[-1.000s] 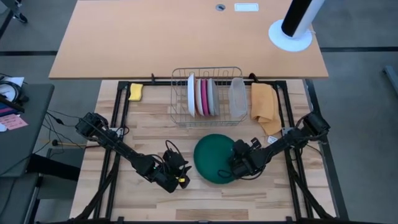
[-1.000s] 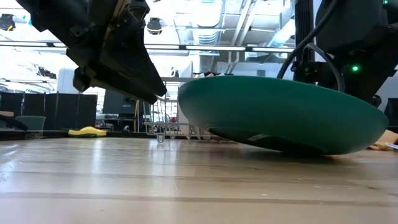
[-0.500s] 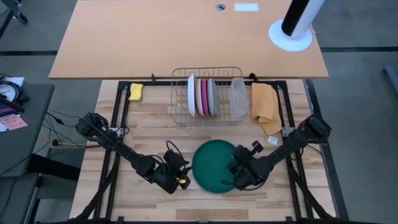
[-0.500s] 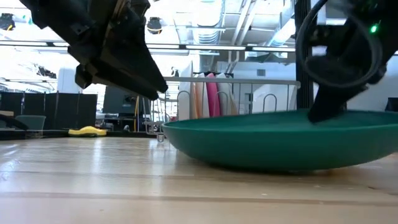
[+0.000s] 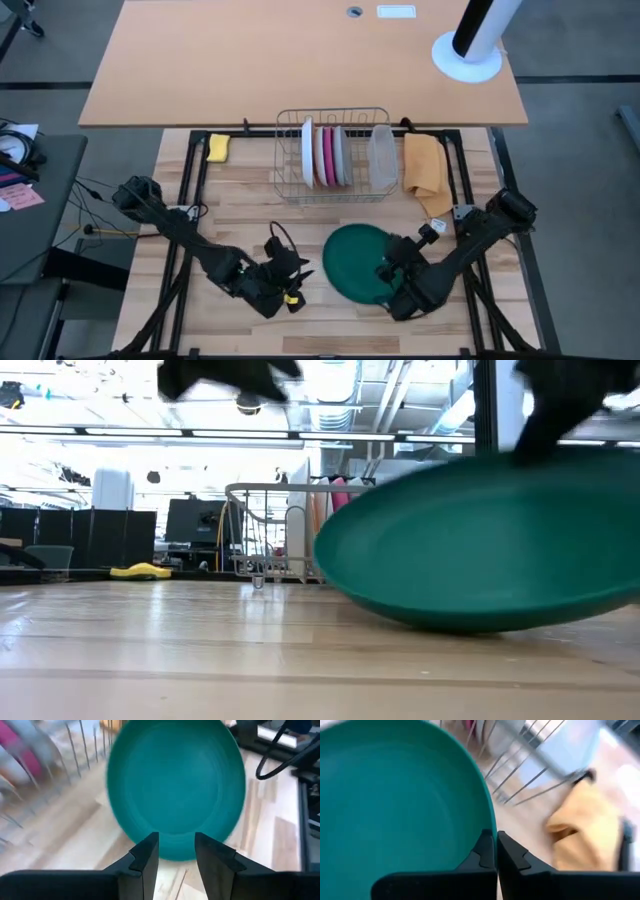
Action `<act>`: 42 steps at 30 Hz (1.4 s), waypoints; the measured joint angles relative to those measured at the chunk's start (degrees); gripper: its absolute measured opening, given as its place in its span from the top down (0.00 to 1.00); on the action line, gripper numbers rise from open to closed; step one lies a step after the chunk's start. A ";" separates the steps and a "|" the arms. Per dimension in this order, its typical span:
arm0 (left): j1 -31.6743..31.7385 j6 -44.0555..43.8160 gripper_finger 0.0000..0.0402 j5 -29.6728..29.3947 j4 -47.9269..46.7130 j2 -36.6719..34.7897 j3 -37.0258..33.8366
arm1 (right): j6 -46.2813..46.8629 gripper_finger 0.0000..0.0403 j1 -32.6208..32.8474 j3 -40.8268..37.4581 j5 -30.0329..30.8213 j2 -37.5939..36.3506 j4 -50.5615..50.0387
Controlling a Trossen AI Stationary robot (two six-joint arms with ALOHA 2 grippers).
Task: Sort dishes
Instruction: Put the green plate into the dish rack
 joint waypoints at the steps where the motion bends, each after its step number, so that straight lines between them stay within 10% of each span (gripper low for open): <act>1: -0.42 0.25 0.70 -0.62 -2.96 -0.81 1.88 | 0.80 1.00 0.73 2.08 0.71 0.00 -2.83; 11: -5.89 3.86 0.70 -22.00 -16.62 -7.71 7.84 | -14.59 1.00 3.91 13.69 15.38 -8.83 -2.79; 24: -5.06 -0.03 0.70 -27.49 -22.68 -10.06 7.80 | -31.11 1.00 0.62 14.96 41.22 -21.99 -2.65; 42: 4.88 -6.49 0.70 -23.70 -38.17 -15.32 7.41 | -42.54 1.00 -3.99 12.91 41.34 -21.35 4.05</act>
